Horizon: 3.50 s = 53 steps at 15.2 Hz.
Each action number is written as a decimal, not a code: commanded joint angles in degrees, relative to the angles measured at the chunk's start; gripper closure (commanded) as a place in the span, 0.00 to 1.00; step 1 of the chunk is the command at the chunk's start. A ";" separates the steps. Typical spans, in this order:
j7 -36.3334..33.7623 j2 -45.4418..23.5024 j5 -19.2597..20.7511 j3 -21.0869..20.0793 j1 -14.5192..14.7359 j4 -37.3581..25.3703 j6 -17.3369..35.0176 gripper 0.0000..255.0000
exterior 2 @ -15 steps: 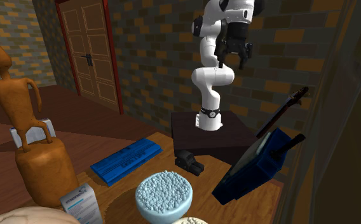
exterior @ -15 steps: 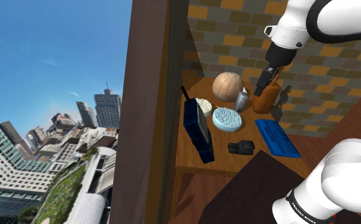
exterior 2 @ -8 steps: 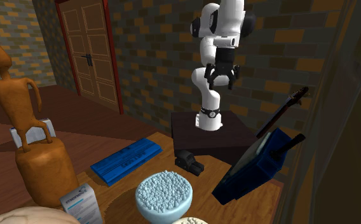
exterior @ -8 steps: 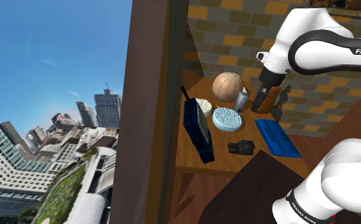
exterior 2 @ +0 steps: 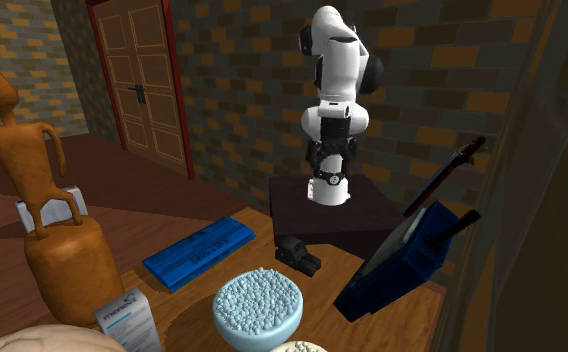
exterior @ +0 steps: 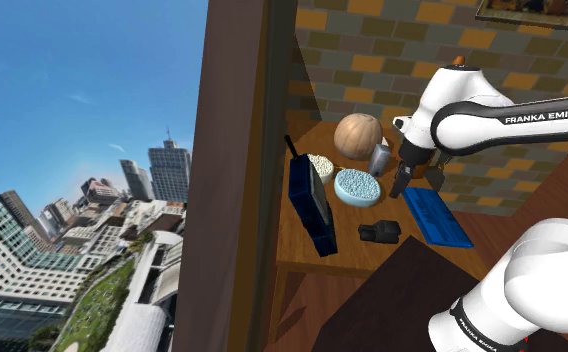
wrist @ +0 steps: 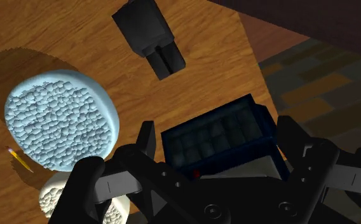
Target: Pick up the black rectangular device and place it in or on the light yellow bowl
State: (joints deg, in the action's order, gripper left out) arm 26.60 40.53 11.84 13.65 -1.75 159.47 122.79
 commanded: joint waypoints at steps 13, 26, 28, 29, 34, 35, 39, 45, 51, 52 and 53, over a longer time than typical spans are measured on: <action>26.91 -34.99 -7.68 18.09 6.71 1.62 34.21 0.00; 60.00 -57.08 -46.19 4.11 -0.50 -4.98 45.48 0.00; 60.00 -57.08 -46.19 4.10 -0.51 -4.98 45.48 0.00; 60.00 -57.08 -46.19 4.10 -0.51 -4.98 45.48 0.00; 59.98 -57.07 -46.16 4.13 -0.49 -4.98 45.47 1.00; 59.98 -57.07 -46.16 4.13 -0.49 -4.98 45.47 1.00; 59.99 -57.08 -46.17 4.12 -0.50 -4.99 45.47 1.00; 57.31 -54.90 -42.80 7.24 1.93 -4.15 44.14 1.00; 47.73 -47.95 -30.10 16.34 8.21 -2.10 40.07 1.00; 45.94 -46.71 -27.65 17.60 8.90 -1.85 39.34 1.00; 44.13 -45.45 -25.17 18.70 9.43 -1.63 38.58 1.00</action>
State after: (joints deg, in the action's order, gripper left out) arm 72.72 -6.03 -15.77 31.30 6.90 157.67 162.07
